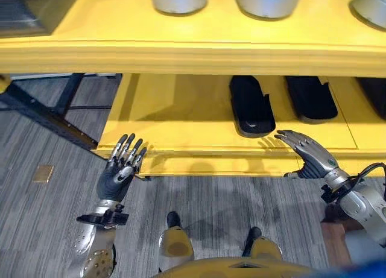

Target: Move parts from the plastic box to the shelf.

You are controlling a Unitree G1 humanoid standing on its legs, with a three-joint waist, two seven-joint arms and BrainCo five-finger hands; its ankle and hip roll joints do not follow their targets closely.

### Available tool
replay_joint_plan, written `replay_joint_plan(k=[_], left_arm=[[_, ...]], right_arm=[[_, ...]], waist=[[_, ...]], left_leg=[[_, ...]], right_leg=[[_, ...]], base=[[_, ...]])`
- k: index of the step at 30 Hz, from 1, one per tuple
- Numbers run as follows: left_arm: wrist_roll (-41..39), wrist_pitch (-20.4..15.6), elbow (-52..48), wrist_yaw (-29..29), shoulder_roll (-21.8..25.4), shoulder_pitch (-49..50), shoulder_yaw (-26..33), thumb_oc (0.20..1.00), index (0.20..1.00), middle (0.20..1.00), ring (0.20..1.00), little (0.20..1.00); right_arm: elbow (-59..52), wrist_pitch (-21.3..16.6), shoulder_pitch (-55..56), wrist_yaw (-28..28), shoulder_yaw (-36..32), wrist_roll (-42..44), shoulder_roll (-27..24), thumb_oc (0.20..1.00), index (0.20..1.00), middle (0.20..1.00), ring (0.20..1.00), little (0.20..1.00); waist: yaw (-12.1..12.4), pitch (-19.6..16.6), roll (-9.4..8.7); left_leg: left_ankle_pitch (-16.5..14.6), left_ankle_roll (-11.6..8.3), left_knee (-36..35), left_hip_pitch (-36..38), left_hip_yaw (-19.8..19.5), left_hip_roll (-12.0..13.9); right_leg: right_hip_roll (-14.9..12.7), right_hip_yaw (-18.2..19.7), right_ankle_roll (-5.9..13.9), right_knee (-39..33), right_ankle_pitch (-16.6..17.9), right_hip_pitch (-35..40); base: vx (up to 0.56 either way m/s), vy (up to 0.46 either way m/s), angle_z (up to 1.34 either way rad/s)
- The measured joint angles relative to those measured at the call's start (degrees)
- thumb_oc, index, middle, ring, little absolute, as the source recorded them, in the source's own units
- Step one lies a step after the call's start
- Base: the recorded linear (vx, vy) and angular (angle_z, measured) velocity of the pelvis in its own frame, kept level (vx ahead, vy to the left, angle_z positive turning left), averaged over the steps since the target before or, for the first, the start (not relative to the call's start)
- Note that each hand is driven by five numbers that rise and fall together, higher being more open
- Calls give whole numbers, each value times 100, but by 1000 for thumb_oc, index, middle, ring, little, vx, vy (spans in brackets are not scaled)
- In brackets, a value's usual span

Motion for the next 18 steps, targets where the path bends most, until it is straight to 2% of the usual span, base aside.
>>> replay_joint_plan(k=[3,4,10,14,18], left_arm=[[-58,13,-27,-8,189,-335,33,1000,1000,1000,1000,1000],[-60,52,-34,17,198,-456,50,1000,1000,1000,1000,1000],[-103,307,-42,181,195,-600,47,1000,1000,1000,1000,1000],[-97,352,-131,307,196,-838,35,1000,1000,1000,1000,1000],[-94,353,-132,441,201,-980,37,1000,1000,1000,1000,1000]], right_arm=[[-15,0,-395,371,85,3,-4,1000,1000,1000,1000,1000],[-14,27,-520,645,275,16,-13,1000,1000,1000,1000,1000],[65,319,-534,1401,926,143,-2,1000,1000,1000,1000,1000],[713,720,-1044,1404,1147,130,50,1000,1000,1000,1000,1000],[1017,772,-1326,1393,1181,130,56,1000,1000,1000,1000,1000]], waist=[[-2,-46,-140],[0,-80,-204],[32,-48,-286],[89,331,-327],[106,497,-324]], left_leg=[[-1,6,-22,-22,-2,-14],[4,2,-20,-23,2,-26],[35,-5,-19,-50,41,-36],[42,-19,-14,-52,103,16],[49,-27,-13,-63,119,42]], right_leg=[[-1,4,21,-33,39,-14],[0,15,19,-76,92,-6],[17,53,21,-180,181,-43],[72,117,-31,-244,271,-71],[103,126,-44,-276,293,-78]], base=[[9,-30,1],[-24,-45,-5],[-30,-47,-5],[-87,-63,-10],[-71,-18,-3]])
